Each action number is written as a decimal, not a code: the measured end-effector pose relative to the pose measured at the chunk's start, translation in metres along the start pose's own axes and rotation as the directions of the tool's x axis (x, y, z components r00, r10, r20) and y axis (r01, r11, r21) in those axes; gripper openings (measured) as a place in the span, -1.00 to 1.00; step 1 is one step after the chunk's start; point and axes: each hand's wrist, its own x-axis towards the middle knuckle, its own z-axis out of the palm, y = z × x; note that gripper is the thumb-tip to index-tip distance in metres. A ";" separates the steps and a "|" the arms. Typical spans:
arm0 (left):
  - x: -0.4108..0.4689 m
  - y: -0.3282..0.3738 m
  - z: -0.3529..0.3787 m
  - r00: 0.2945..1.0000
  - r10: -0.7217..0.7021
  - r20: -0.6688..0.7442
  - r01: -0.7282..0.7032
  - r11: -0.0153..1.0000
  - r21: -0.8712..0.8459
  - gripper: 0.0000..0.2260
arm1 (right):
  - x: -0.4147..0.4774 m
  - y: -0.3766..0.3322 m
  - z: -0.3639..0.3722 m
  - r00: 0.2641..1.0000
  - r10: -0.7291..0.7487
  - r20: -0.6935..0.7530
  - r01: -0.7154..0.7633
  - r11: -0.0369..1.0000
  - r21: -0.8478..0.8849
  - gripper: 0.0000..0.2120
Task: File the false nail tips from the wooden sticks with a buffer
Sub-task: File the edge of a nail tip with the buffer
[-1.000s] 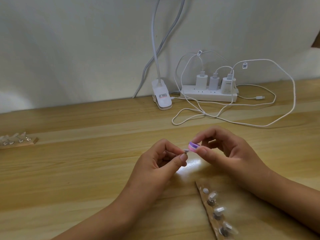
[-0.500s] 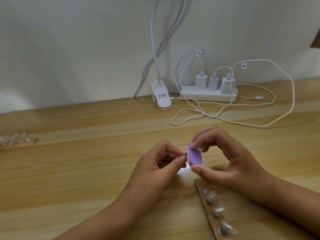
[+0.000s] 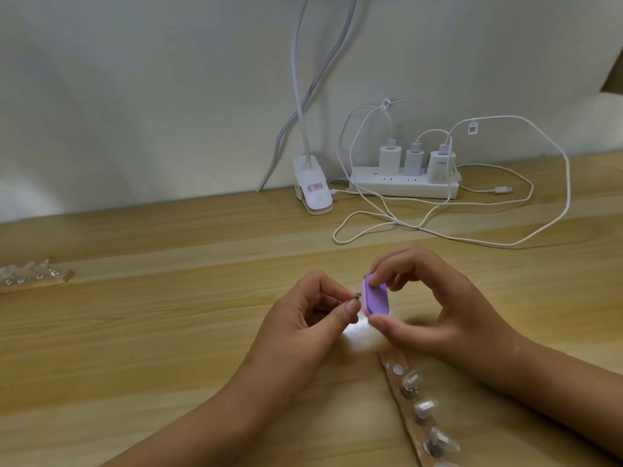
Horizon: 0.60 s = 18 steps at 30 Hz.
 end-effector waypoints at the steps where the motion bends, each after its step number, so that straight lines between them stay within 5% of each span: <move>1: 0.001 -0.001 0.000 1.000 -0.002 -0.006 0.002 1.000 0.005 -0.94 | 0.000 0.000 0.000 1.000 0.024 -0.011 -0.024 1.000 0.014 -0.72; 5: 0.000 -0.002 0.001 1.000 0.004 0.005 -0.004 1.000 0.001 -0.92 | 0.000 0.001 0.000 1.000 -0.011 0.005 0.011 1.000 0.001 -0.73; 14: 0.000 -0.002 0.000 1.000 -0.008 -0.007 0.008 1.000 0.003 -0.96 | 0.001 0.003 -0.003 0.947 0.309 0.089 -0.321 0.890 0.324 -0.76; 18: -0.001 0.000 -0.001 1.000 -0.006 -0.011 0.006 1.000 -0.010 -0.96 | 0.000 0.000 -0.002 0.944 0.306 0.124 -0.330 0.873 0.359 -0.79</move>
